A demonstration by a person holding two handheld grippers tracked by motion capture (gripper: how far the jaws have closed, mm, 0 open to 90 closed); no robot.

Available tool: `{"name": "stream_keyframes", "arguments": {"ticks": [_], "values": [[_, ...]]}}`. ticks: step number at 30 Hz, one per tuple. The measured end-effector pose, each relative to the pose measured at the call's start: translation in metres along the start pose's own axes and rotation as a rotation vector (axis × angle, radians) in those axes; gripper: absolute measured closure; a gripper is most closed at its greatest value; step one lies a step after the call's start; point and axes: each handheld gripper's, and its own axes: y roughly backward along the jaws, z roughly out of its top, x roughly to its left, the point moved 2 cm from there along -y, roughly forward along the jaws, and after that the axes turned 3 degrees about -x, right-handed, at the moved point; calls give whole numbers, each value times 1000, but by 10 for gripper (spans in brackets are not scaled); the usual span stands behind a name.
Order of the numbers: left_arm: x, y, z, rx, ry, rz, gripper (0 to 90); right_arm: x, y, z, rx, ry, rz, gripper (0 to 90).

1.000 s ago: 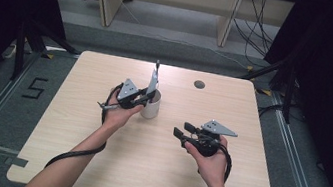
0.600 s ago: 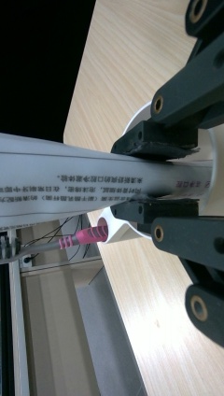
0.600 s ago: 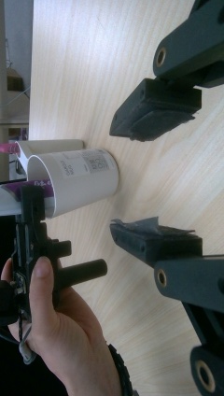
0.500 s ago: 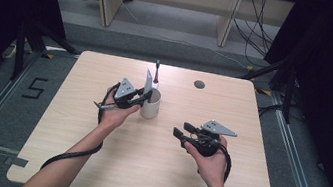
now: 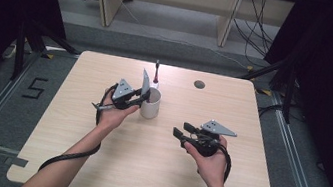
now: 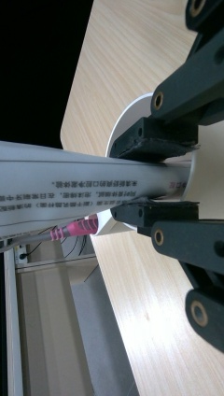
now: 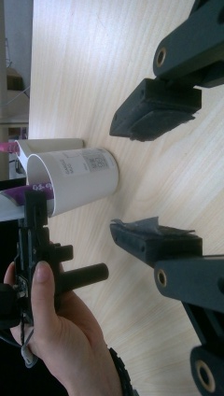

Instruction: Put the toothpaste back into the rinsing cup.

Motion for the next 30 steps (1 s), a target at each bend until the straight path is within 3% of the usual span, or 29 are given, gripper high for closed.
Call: {"name": "stream_keyframes", "arguments": {"ticks": [4,13,14,15,18,19,21,27,30], "values": [[1,1,1,-4,-1,4,679,1,0,0,6,-22,-5,470],[1,4,4,-8,-7,16,647,2,0,-1,5,-21,0,470],[1,4,5,-12,-3,15,638,4,0,-1,13,-50,-4,469],[1,4,5,-13,-4,16,630,2,0,-1,6,-19,-2,470],[1,5,7,-15,-9,22,612,2,0,0,6,-24,1,469],[1,5,7,-17,-6,23,599,5,1,-1,17,-53,-8,470],[1,5,7,-14,-4,25,565,1,0,0,18,4,2,470],[-1,6,7,-11,-1,24,537,1,0,0,17,-5,9,469],[-2,7,8,-11,-2,17,527,0,0,0,14,15,-2,470]]}}
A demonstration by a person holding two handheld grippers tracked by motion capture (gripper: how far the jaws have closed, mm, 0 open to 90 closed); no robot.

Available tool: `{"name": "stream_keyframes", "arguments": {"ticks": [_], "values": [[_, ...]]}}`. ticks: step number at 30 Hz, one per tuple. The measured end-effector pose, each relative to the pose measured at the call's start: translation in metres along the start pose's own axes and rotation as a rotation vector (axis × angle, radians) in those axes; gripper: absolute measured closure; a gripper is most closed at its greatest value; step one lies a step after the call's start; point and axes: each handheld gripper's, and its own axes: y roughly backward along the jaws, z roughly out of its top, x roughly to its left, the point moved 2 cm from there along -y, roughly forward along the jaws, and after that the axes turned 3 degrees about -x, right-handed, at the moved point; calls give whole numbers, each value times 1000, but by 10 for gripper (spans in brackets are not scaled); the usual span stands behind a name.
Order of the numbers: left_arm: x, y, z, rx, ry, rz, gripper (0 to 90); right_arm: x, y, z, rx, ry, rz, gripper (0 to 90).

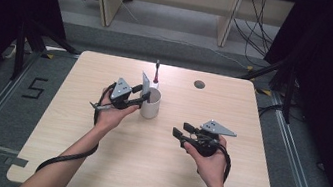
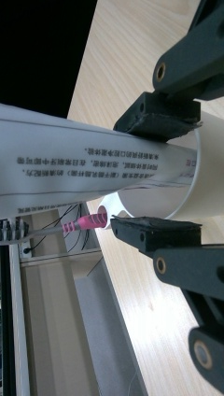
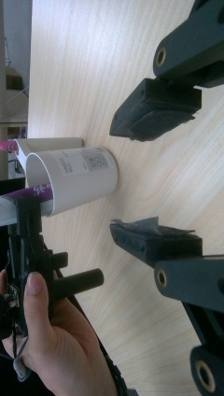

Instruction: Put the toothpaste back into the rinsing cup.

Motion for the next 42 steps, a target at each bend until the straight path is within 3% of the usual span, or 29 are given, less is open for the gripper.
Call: {"name": "stream_keyframes", "arguments": {"ticks": [8,9,10,11,16,17,18,19,25,33,42], "values": [[-1,5,5,5,1,-20,469,0,-1,0,-4,2,1,469],[-1,5,5,5,1,-20,460,1,-1,-1,-5,-30,2,469],[-1,7,6,6,-1,-24,453,2,-1,-1,-7,-30,-2,469],[0,7,7,5,-5,-29,447,0,-2,0,-12,1,3,469],[0,12,7,15,-11,-39,414,0,-2,-1,-19,0,-6,469],[0,13,7,15,-12,-40,412,3,-1,-1,-3,-46,-1,469],[0,13,7,15,-12,-40,410,0,-2,-1,-10,-11,-6,469],[0,14,7,17,-11,-40,407,1,-2,-1,-5,-29,-6,469],[1,22,7,22,-19,-49,396,1,-2,-2,-5,-30,-6,469],[1,36,11,15,-31,-59,381,2,-2,-2,-1,-40,4,469],[8,60,10,22,-42,-46,378,0,-1,-1,-7,-17,0,468]]}}
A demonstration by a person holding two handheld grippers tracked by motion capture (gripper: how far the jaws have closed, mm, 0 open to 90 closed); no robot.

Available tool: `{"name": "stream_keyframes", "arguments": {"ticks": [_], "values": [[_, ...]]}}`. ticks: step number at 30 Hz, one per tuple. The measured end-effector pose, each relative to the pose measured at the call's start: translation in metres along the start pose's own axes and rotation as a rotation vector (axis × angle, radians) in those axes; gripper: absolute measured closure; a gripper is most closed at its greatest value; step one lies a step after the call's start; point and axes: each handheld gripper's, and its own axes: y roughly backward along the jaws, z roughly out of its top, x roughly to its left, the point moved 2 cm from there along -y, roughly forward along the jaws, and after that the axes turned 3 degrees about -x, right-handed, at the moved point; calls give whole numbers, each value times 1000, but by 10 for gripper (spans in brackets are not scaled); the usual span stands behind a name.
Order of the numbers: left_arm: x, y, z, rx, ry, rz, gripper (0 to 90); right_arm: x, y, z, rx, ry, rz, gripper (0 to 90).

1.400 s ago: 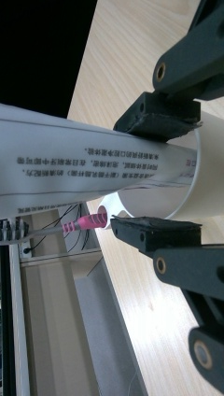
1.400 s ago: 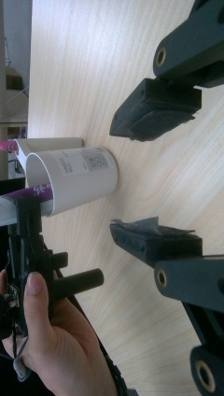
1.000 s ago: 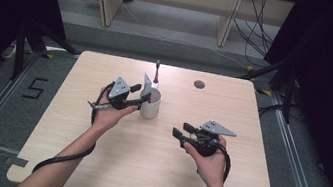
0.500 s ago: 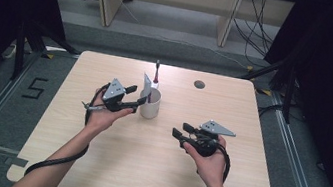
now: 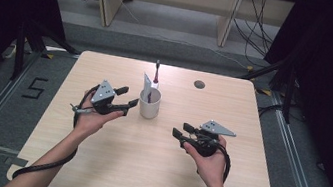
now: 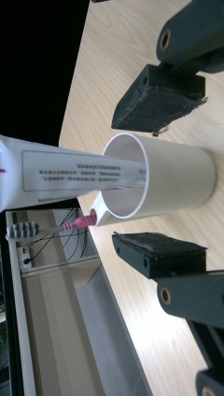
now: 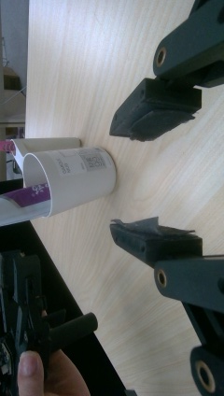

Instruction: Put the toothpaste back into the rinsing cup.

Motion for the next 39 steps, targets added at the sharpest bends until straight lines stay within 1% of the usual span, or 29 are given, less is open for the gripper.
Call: {"name": "stream_keyframes", "arguments": {"ticks": [1,2,3,6,7,9,11,12,13,14,15,17,18,19,21,23,24,25,26,27,28,30,31,32,35,36,37,38,39], "values": [[0,0,0,0,0,0,378,0,0,0,0,0,0,468],[1,5,-2,8,-3,4,377,0,0,0,-5,2,1,468],[1,8,-2,11,-6,6,377,0,1,0,8,-5,0,468],[3,16,-5,21,-12,11,375,0,0,0,6,-3,-4,468],[3,16,-5,21,-12,11,374,0,0,0,6,-3,-4,468],[6,26,-9,33,-9,23,374,0,0,0,8,-3,2,467],[7,28,-10,29,-7,23,374,0,0,-1,8,-2,-3,467],[8,34,-12,36,-7,34,374,0,0,-1,19,-4,-11,467],[8,37,-12,33,-7,36,374,0,-1,-1,10,-5,-5,467],[9,38,-13,29,-5,35,374,0,0,-1,20,-3,-9,467],[9,41,-14,37,-1,41,373,1,0,-1,19,-15,-8,467],[9,43,-15,37,4,39,373,1,-1,-1,12,-14,-6,467],[9,47,-16,39,9,39,373,0,0,-1,12,-1,-2,465],[9,47,-16,39,9,39,372,0,0,0,11,-2,-1,465],[9,53,-19,46,10,41,372,-1,0,0,12,1,-5,465],[8,56,-22,45,11,39,372,-1,1,0,14,11,-16,465],[8,59,-23,54,9,44,371,-2,2,0,16,13,-19,464],[8,61,-25,58,9,44,370,0,1,0,12,-9,-16,464],[8,62,-26,49,18,43,370,-4,0,0,-2,36,-28,464],[8,65,-27,61,13,48,369,-3,0,0,4,32,-31,464],[8,67,-29,50,24,46,369,-4,0,0,1,36,-32,463],[8,71,-33,62,31,55,369,-3,0,-1,3,30,-33,463],[8,73,-35,65,34,58,369,-3,-1,-1,9,11,-18,463],[7,75,-37,67,38,57,368,-2,0,-1,13,4,-12,463],[8,78,-42,74,34,58,368,-3,0,-1,10,12,-11,463],[8,82,-46,81,39,60,367,-3,1,-1,15,21,-22,463],[8,83,-49,82,43,62,367,-2,1,-2,24,3,-15,463],[8,85,-51,86,45,62,366,-4,0,-2,16,21,-28,463],[8,87,-54,89,45,66,365,-2,0,-3,9,-9,-20,462]]}}
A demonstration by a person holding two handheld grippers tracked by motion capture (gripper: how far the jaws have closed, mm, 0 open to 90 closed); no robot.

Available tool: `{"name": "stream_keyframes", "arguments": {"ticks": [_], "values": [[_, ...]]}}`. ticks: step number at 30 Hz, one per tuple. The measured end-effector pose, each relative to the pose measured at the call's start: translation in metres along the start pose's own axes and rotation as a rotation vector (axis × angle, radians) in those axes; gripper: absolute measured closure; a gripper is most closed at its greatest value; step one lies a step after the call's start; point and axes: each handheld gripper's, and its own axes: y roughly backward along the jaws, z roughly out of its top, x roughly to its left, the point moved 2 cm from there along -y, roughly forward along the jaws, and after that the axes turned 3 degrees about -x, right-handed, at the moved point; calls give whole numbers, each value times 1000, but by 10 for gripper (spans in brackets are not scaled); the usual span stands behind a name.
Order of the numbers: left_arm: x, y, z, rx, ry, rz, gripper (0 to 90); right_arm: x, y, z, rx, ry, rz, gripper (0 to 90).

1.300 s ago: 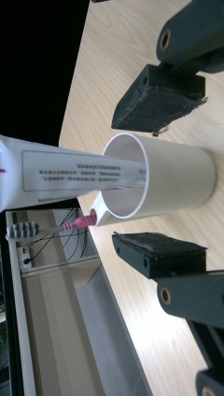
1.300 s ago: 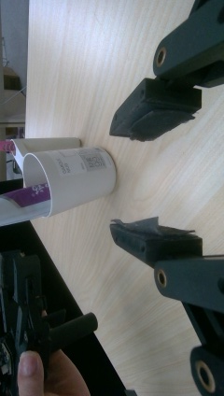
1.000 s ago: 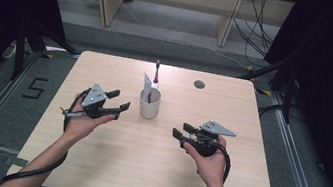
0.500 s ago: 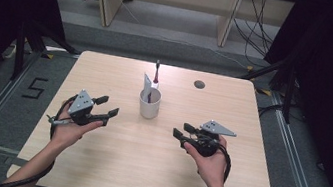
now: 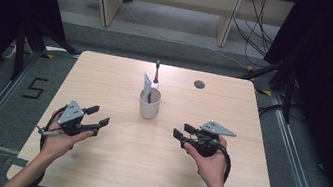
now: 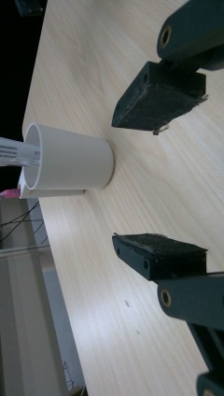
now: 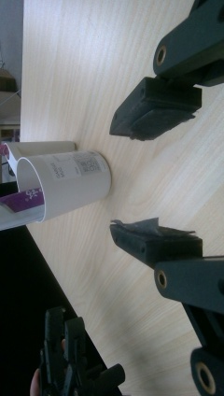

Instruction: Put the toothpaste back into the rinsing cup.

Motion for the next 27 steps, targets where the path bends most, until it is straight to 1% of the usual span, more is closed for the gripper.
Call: {"name": "stream_keyframes", "arguments": {"ticks": [1,2,3,4,5,6,7,8,10,11,13,14,15,16,17,18,19,20,21,22,23,24,26,27], "values": [[1,2,-3,4,2,3,364,-2,0,0,-1,22,-9,462],[1,3,-5,4,5,5,364,-3,0,1,2,33,-8,462],[2,4,-8,8,11,10,364,-3,0,0,1,25,-14,462],[3,5,-10,9,17,14,364,-1,1,0,8,-2,1,462],[4,7,-12,14,16,18,364,-3,1,0,18,10,8,462],[4,7,-15,7,21,17,364,-3,1,0,18,7,8,462],[5,9,-17,20,18,28,363,-3,0,0,17,9,9,461],[5,9,-20,11,18,33,363,-2,0,0,21,-1,8,462],[5,10,-26,1,24,36,362,-3,0,-1,11,10,6,462],[5,11,-28,6,27,45,362,-3,0,-1,8,17,4,462],[5,10,-30,0,25,38,360,-3,-1,-1,11,9,3,462],[5,10,-32,0,34,42,358,-3,0,-1,18,16,-5,461],[5,9,-34,0,32,42,357,-2,-1,-2,20,-1,7,462],[4,10,-34,-9,32,50,351,-2,-1,-2,27,8,7,461],[4,10,-34,-8,21,58,349,-2,-1,-2,32,8,10,462],[4,10,-34,-8,21,58,348,-2,-1,-2,33,8,7,462],[4,10,-34,-17,17,67,348,-3,-2,-3,26,10,2,461],[3,11,-34,-19,14,70,346,-4,-2,-3,14,33,-7,461],[3,10,-34,-25,11,71,345,-3,-2,-3,26,15,1,462],[3,11,-34,-23,6,73,345,-2,-2,-3,20,6,7,462],[3,11,-34,-27,4,74,345,-2,-2,-4,23,8,12,461],[2,11,-34,-27,5,77,344,-2,-2,-4,33,-1,15,461],[3,11,-34,-24,5,81,343,-4,-3,-4,24,32,4,460],[3,11,-34,-24,5,81,342,-2,-3,-5,35,-6,7,460]]}}
